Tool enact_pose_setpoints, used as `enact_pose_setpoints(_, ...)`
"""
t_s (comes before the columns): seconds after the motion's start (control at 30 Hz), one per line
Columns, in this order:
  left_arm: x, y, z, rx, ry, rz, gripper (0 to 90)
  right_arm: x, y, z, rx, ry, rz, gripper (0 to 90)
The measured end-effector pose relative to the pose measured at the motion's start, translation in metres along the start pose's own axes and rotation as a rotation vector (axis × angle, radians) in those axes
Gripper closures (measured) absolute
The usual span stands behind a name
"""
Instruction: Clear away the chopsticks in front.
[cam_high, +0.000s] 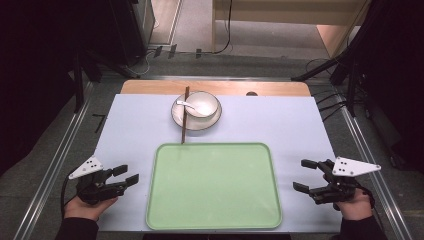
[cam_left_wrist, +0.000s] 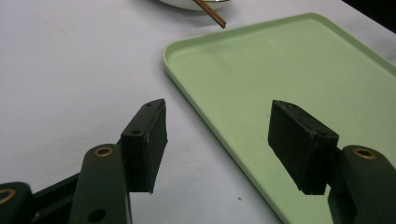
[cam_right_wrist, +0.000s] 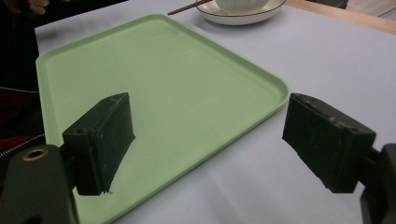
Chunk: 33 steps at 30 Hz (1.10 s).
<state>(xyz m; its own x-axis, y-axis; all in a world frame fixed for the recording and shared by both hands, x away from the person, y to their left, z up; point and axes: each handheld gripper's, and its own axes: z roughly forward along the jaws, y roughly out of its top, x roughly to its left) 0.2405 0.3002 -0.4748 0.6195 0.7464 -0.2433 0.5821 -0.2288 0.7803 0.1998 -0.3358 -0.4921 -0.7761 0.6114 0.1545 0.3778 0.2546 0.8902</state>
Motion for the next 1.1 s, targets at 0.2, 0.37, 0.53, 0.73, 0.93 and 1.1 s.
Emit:
enact_pose_setpoints(0.2,0.002,0.003,0.002,0.051,0.017,-0.05,31.1,0.0,0.0,0.0,-0.003,0.0,-0.002,16.7)
enact_pose_setpoints(0.37,0.004,0.008,0.007,0.074,-0.007,-0.103,27.6,0.0,0.0,0.001,0.003,0.0,-0.004,16.7)
enact_pose_setpoints(0.53,0.001,0.02,0.013,0.087,-0.008,-0.112,27.6,-0.001,-0.001,0.001,0.003,-0.002,0.003,16.7)
enact_pose_setpoints(0.73,0.001,0.029,0.02,0.124,0.021,-0.112,28.5,-0.002,-0.001,0.0,0.002,-0.008,0.008,16.7)
enact_pose_setpoints(0.93,0.002,0.042,0.031,0.159,0.032,-0.117,29.7,-0.003,-0.001,0.001,-0.001,-0.011,0.01,16.7)
enact_pose_setpoints(1.1,0.003,0.055,0.036,0.16,0.045,-0.117,30.4,-0.003,-0.001,0.001,0.003,-0.011,0.017,16.7)
